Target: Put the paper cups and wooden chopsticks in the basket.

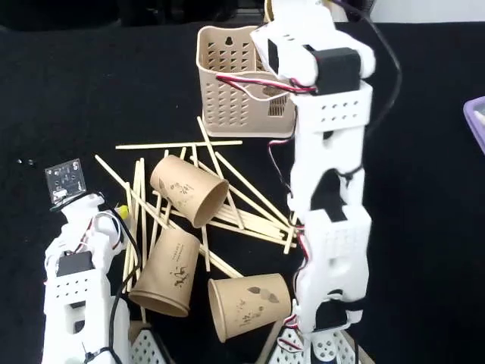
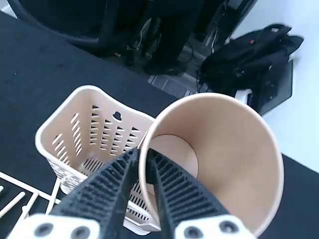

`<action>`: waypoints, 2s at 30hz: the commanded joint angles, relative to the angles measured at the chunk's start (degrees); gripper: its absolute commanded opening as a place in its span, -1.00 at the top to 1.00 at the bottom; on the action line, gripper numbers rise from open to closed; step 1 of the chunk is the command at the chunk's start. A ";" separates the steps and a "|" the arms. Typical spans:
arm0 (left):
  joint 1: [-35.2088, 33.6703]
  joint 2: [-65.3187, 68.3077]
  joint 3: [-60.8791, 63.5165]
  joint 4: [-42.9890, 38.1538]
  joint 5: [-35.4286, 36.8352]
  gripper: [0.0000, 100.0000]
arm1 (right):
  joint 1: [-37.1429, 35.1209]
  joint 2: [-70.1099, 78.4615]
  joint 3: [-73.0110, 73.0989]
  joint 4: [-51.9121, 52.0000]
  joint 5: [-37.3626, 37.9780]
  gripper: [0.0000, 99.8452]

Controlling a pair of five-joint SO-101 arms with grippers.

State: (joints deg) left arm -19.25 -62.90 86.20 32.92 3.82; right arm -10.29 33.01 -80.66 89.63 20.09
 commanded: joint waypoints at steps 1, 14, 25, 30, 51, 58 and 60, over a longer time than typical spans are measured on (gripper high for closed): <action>0.57 -0.88 -0.48 -0.88 0.26 0.59 | 0.79 3.12 -5.58 0.09 0.00 0.98; 0.57 -0.88 -0.48 -0.88 0.18 0.59 | 0.70 6.46 -7.69 0.62 -0.53 0.82; 0.57 -0.88 -0.48 -0.88 0.18 0.59 | 1.32 4.88 -15.08 1.05 -0.26 0.63; 0.57 -0.88 -0.48 -0.88 0.18 0.59 | 8.79 2.24 -9.10 0.70 -3.52 0.63; 0.57 -0.88 -0.48 -0.79 0.18 0.59 | 8.00 6.11 6.02 -8.09 -10.20 0.52; 0.57 -0.88 -0.48 -0.79 0.18 0.59 | 8.18 11.38 6.20 -9.05 -10.11 0.52; 0.57 -0.88 -0.48 -0.79 0.18 0.59 | 8.26 12.35 6.46 -8.88 -10.11 0.54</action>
State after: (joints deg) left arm -19.25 -62.90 86.20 32.92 3.82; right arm -1.41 45.05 -74.24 81.54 10.24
